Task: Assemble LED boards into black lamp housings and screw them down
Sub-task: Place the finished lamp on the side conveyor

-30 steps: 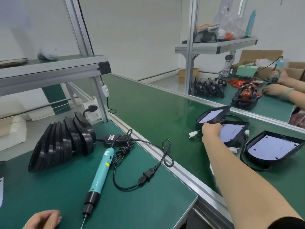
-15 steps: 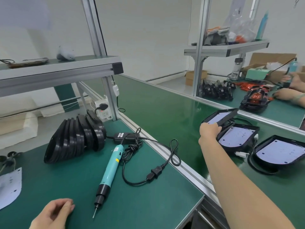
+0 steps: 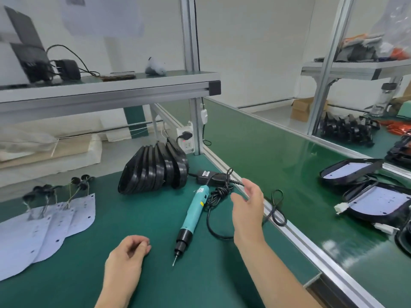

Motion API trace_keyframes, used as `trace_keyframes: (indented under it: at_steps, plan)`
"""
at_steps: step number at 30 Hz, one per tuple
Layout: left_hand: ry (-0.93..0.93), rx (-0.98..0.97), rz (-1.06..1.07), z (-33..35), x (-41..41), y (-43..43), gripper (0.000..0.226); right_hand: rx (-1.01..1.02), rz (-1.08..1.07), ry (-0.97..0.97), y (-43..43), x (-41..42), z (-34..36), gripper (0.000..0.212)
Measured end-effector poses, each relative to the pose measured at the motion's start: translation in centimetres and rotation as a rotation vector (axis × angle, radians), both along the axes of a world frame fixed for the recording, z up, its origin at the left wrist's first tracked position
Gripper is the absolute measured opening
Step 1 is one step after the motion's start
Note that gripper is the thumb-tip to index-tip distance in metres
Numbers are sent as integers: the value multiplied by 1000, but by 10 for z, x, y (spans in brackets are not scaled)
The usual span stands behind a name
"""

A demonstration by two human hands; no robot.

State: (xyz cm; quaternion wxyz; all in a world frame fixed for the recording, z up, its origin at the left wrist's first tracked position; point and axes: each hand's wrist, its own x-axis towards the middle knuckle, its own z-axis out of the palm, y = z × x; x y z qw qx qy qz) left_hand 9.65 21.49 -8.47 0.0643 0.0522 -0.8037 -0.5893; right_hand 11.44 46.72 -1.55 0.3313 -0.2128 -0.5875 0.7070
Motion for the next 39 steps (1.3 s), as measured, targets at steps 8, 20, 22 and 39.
trace_keyframes:
  at_steps: [8, 20, 22, 39]
  plan:
    - [0, 1, 9, 12, 12, 4, 23, 38, 214, 22, -92, -4, -9, 46]
    - [-118, 195, 56, 22, 11, -3, 13, 416, 498, -173, -181, -26, -38, 44]
    - [-126, 169, 93, 22, 4, -5, 12, 421, 512, -202, -185, -27, -45, 40]
    - [-20, -908, -80, 54, -189, -18, 16, 520, 593, -205, -190, -37, -64, 33]
